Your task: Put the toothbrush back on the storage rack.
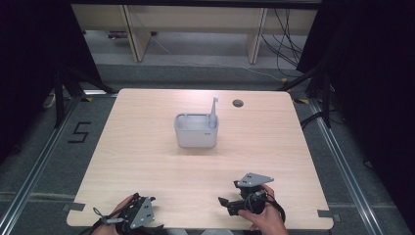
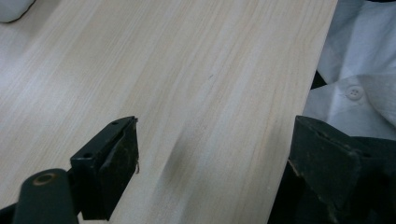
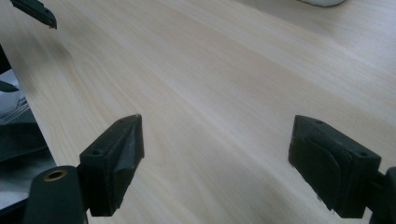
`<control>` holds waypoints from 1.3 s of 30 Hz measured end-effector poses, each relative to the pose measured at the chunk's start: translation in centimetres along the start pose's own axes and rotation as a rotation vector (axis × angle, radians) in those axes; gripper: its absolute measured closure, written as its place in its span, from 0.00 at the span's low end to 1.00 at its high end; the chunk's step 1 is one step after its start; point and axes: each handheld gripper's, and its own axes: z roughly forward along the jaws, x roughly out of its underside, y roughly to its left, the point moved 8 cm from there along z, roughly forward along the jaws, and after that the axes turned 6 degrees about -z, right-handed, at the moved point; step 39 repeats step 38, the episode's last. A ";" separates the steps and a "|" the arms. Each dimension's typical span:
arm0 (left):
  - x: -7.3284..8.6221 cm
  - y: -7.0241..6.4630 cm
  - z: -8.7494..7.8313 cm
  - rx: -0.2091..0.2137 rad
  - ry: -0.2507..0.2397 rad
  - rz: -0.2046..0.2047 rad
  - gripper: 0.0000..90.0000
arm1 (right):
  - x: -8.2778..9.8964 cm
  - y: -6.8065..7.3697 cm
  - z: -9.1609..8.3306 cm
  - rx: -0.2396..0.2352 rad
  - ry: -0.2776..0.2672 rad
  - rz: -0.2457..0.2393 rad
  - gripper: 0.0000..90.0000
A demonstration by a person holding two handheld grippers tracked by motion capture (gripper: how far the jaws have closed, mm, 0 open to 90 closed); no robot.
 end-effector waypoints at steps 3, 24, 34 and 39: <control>0.0 0.0 0.0 0.000 0.000 0.000 0.17 | 0.4 0.1 -0.1 -0.008 0.015 0.006 0.21; 0.0 0.0 0.0 -0.001 0.001 0.000 0.17 | 1.8 0.7 -0.7 -0.016 0.054 -0.028 0.18; 0.0 0.0 0.0 -0.002 0.001 0.000 0.17 | 2.0 0.9 -0.8 -0.008 0.071 0.003 0.18; 0.0 0.0 0.0 -0.002 0.001 0.000 0.17 | 2.0 0.7 -0.8 0.000 0.070 -0.009 0.18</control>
